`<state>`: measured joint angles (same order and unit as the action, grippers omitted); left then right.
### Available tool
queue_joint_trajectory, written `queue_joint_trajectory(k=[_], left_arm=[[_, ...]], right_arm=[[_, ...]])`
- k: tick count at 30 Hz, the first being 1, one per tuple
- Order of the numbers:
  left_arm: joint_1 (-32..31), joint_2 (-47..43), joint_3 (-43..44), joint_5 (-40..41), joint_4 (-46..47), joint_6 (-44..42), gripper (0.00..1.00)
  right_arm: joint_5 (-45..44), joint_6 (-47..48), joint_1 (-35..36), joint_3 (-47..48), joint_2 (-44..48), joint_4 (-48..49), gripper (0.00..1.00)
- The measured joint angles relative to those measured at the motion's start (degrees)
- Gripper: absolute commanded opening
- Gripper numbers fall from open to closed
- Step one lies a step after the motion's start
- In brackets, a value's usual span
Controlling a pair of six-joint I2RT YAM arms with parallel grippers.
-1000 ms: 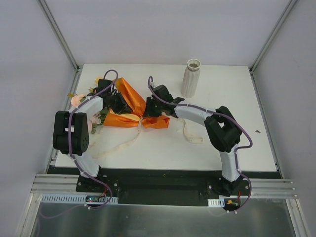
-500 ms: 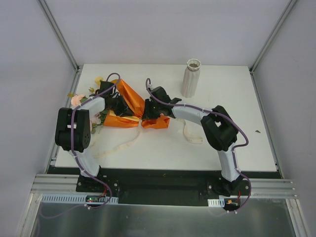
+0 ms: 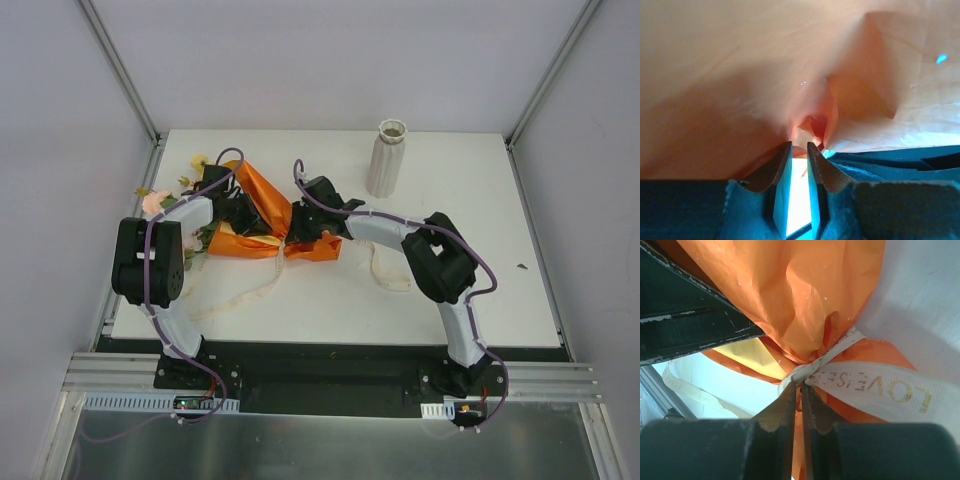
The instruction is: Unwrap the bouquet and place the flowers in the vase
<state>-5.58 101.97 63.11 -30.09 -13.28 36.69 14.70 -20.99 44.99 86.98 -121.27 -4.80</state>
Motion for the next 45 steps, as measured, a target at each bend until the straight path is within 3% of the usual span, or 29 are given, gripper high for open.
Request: queue_joint_trajectory(k=[5, 14, 25, 45], left_arm=[[-0.1, 0.0, -0.3, 0.0, 0.4, 0.0, 0.17], [-0.1, 0.2, -0.3, 0.0, 0.5, 0.0, 0.17], [-0.1, 0.2, -0.3, -0.1, 0.6, 0.0, 0.17], [-0.8, 0.6, -0.3, -1.0, 0.7, 0.2, 0.17]], right_arm=[[0.7, -0.2, 0.0, 0.6, -0.5, 0.5, 0.06], [-0.3, 0.9, 0.7, 0.6, -0.2, 0.6, 0.2], [-0.9, 2.4, 0.9, 4.5, 0.4, -2.9, 0.17], [0.5, 0.6, 1.0, 4.7, -3.3, -1.1, 0.2]])
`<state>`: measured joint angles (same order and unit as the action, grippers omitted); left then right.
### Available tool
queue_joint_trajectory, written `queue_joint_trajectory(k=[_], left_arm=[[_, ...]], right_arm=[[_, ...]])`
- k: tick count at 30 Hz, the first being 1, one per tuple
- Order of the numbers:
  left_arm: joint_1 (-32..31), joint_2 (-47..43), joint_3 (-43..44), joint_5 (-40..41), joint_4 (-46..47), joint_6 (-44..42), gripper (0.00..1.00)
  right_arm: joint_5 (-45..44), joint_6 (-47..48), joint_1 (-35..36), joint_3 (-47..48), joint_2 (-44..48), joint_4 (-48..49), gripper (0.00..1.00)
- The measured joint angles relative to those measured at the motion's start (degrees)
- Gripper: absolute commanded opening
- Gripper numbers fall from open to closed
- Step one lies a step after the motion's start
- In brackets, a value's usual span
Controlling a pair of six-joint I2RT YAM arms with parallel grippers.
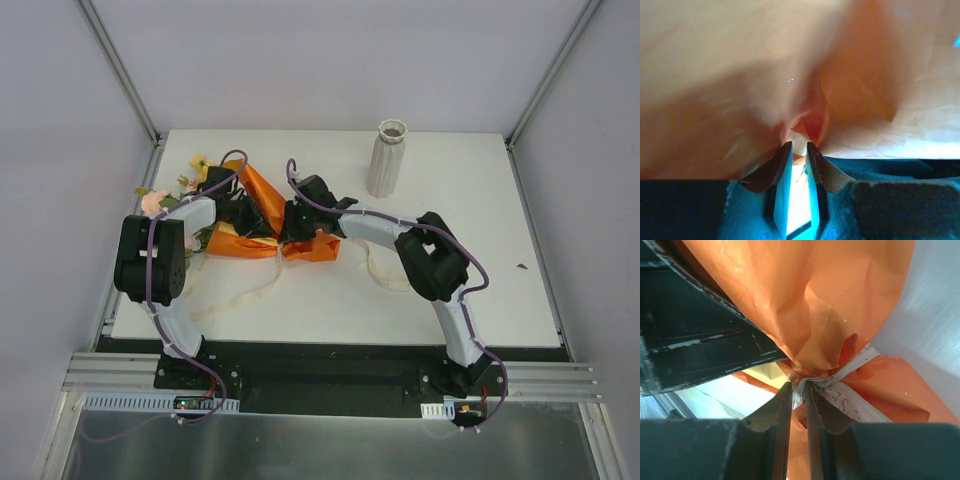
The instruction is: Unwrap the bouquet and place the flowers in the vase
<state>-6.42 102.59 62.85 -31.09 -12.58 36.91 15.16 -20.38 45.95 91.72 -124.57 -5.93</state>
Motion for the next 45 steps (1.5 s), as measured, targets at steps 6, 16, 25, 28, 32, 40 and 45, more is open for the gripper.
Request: queue_joint_trajectory(k=[6, 16, 25, 28, 32, 40, 45], left_arm=[[-0.3, 1.7, -0.5, -0.3, 0.8, 0.4, 0.16], [-0.3, 2.3, -0.9, -0.6, 2.3, 1.3, 0.16], [-0.3, 2.8, -1.0, -0.7, 2.8, 1.6, 0.16], [-0.3, 2.8, -1.0, -1.0, 2.9, 1.6, 0.16], [-0.3, 2.9, -1.0, -1.4, 2.8, 1.6, 0.16], [-0.4, 3.0, -1.0, -1.5, 2.8, 1.6, 0.16], [-0.4, 3.0, -1.0, -1.5, 2.8, 1.7, 0.16]], right_arm=[[0.6, -2.7, 0.1, -1.7, -0.1, 4.3, 0.2], [3.3, -8.8, -0.1, -8.2, -0.1, 18.6, 0.17], [8.0, -11.3, -0.3, -8.8, -0.1, 24.2, 0.09], [10.4, -12.1, -0.3, -9.7, -0.1, 26.8, 0.08], [12.7, -12.7, -0.5, -11.9, 0.3, 30.3, 0.07], [15.1, -14.2, -1.4, -16.4, 6.4, 34.0, 0.08], [15.8, -14.6, -1.5, -16.7, 12.8, 34.4, 0.08]])
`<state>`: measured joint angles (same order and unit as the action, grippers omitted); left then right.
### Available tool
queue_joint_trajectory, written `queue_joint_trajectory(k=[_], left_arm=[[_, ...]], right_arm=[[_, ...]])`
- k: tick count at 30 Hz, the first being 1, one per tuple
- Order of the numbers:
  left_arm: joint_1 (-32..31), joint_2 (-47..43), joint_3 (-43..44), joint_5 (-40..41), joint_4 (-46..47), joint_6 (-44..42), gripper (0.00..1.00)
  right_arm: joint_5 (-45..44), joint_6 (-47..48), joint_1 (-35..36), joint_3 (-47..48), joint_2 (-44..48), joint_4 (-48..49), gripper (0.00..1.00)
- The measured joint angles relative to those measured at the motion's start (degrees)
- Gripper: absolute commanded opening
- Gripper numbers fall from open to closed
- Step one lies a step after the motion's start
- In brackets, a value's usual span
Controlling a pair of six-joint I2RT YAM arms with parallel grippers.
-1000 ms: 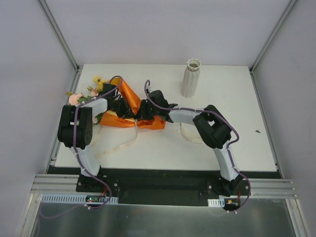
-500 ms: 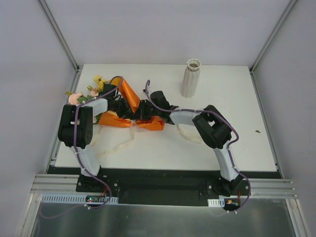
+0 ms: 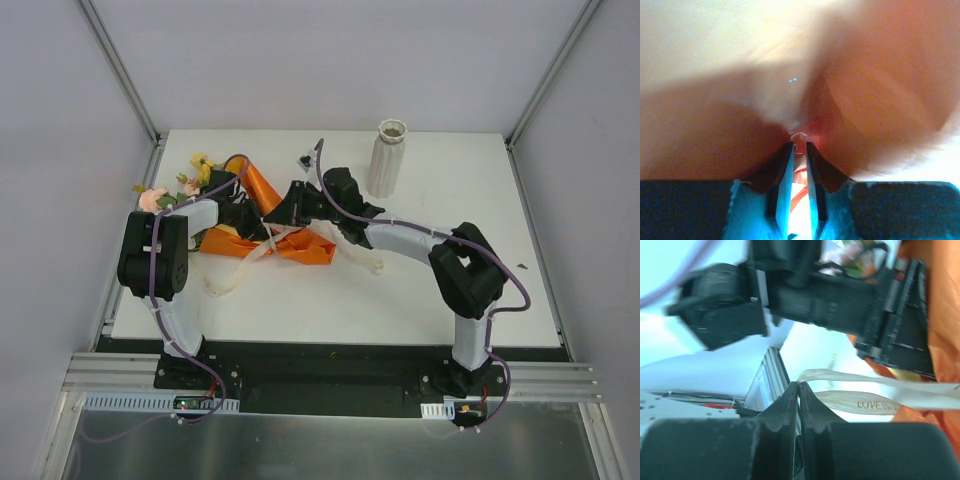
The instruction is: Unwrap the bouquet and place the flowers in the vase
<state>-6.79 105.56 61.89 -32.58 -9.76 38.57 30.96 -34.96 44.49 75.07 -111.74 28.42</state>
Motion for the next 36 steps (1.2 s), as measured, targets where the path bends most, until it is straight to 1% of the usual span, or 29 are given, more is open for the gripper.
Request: queue_joint_trajectory(k=[6, 10, 15, 16, 18, 24, 28, 30, 33, 36], left_arm=[[0.0, 0.0, 0.0, 0.0, 0.0, 0.0, 0.16], [0.0, 0.0, 0.0, 0.0, 0.0, 0.0, 0.16], [0.0, 0.0, 0.0, 0.0, 0.0, 0.0, 0.16], [0.0, 0.0, 0.0, 0.0, 0.0, 0.0, 0.16], [0.0, 0.0, 0.0, 0.0, 0.0, 0.0, 0.16], [0.0, 0.0, 0.0, 0.0, 0.0, 0.0, 0.16], [0.0, 0.0, 0.0, 0.0, 0.0, 0.0, 0.16], [0.0, 0.0, 0.0, 0.0, 0.0, 0.0, 0.16], [0.0, 0.0, 0.0, 0.0, 0.0, 0.0, 0.16], [0.0, 0.0, 0.0, 0.0, 0.0, 0.0, 0.16]], right_arm=[[0.0, 0.6, 0.0, 0.0, 8.9, -1.5, 0.08], [-0.2, 2.3, 0.0, 1.0, 13.2, -5.6, 0.08], [-3.2, 7.4, 0.0, 6.2, 17.6, -17.0, 0.05], [-4.6, 8.9, 0.0, 8.6, 18.8, -21.2, 0.03], [-6.8, 11.3, -0.2, 12.3, 20.5, -26.5, 0.01], [-16.4, 19.8, -3.3, 29.0, 27.3, -45.3, 0.01], [-25.6, 26.5, -4.5, 38.7, 33.3, -54.0, 0.01], [-30.1, 29.7, -4.4, 40.2, 37.8, -56.8, 0.0], [-39.5, 35.5, -4.3, 40.9, 45.8, -61.1, 0.01], [-50.8, 41.8, -4.3, 40.4, 52.8, -64.4, 0.01]])
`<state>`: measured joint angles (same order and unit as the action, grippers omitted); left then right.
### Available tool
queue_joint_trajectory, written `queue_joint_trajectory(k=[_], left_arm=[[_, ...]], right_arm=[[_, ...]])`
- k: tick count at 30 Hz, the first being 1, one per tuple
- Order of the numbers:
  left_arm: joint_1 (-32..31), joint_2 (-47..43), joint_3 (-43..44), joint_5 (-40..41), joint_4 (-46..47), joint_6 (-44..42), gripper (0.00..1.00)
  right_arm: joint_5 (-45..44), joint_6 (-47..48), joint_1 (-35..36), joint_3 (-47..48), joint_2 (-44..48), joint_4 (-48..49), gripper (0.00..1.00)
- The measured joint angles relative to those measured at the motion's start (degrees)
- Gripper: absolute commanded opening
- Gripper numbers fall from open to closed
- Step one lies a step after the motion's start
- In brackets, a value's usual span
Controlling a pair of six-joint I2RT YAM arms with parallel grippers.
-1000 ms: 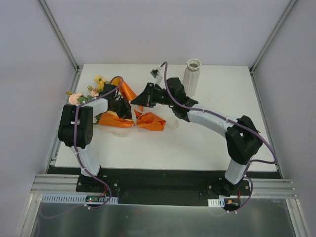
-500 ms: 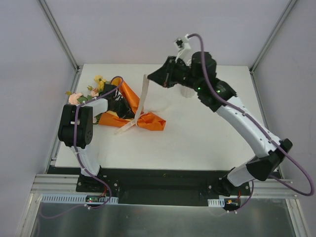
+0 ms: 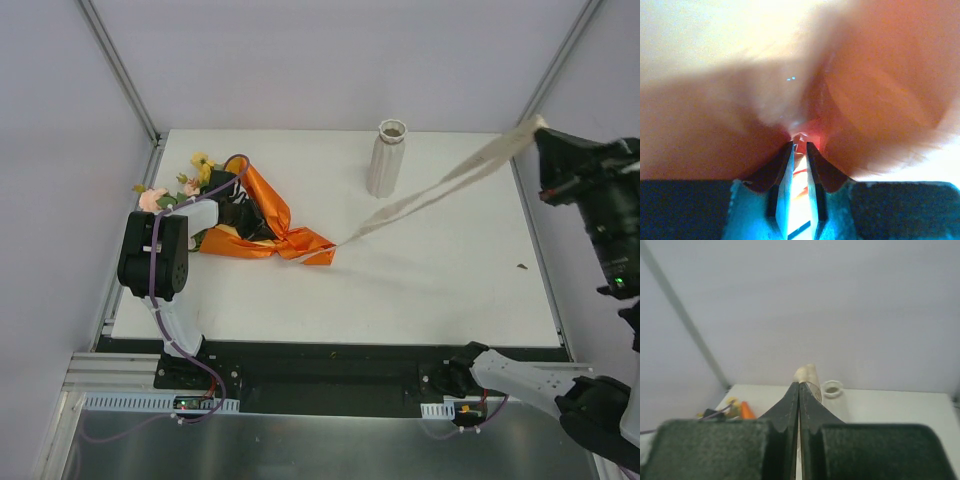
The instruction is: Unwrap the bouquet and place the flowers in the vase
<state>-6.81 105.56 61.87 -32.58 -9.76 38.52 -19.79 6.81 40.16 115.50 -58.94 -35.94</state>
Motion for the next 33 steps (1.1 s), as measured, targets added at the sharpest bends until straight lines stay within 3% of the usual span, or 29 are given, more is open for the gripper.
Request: queue_joint_trajectory(k=[4, 8, 13, 17, 19, 23, 30, 33], left_arm=[[0.0, 0.0, 0.0, 0.0, 0.0, 0.0, 0.17], [0.0, 0.0, 0.0, 0.0, 0.0, -0.2, 0.19], [-1.3, -0.6, 0.0, 1.4, -0.5, -1.5, 0.23], [-3.5, -2.7, 0.0, 3.2, -2.0, -3.1, 0.32], [-4.5, -4.2, 0.0, 3.7, -2.8, -3.9, 0.39], [-5.6, -9.4, 0.0, 4.5, -3.7, -5.9, 0.49], [-5.6, -19.4, 0.8, 4.0, -4.3, -8.1, 0.61], [-6.1, -22.1, 1.3, 3.0, -4.3, -8.6, 0.62]], right_arm=[[-15.2, 8.2, 0.0, -1.5, 7.1, -2.7, 0.01], [-23.9, 13.8, 0.0, -4.3, 9.0, -3.0, 0.01], [-32.4, 19.3, -0.2, -10.5, 7.9, -2.1, 0.01], [-34.3, 20.4, -4.4, -14.7, 3.9, -0.3, 0.01], [-32.8, 18.7, -8.2, -17.2, 2.5, -0.4, 0.01], [-22.5, 9.5, -24.0, -24.9, 0.8, -3.1, 0.01], [4.5, -9.9, -56.0, -52.0, 0.6, -4.9, 0.01], [9.8, -14.3, -66.0, -60.9, -2.1, -5.3, 0.01]])
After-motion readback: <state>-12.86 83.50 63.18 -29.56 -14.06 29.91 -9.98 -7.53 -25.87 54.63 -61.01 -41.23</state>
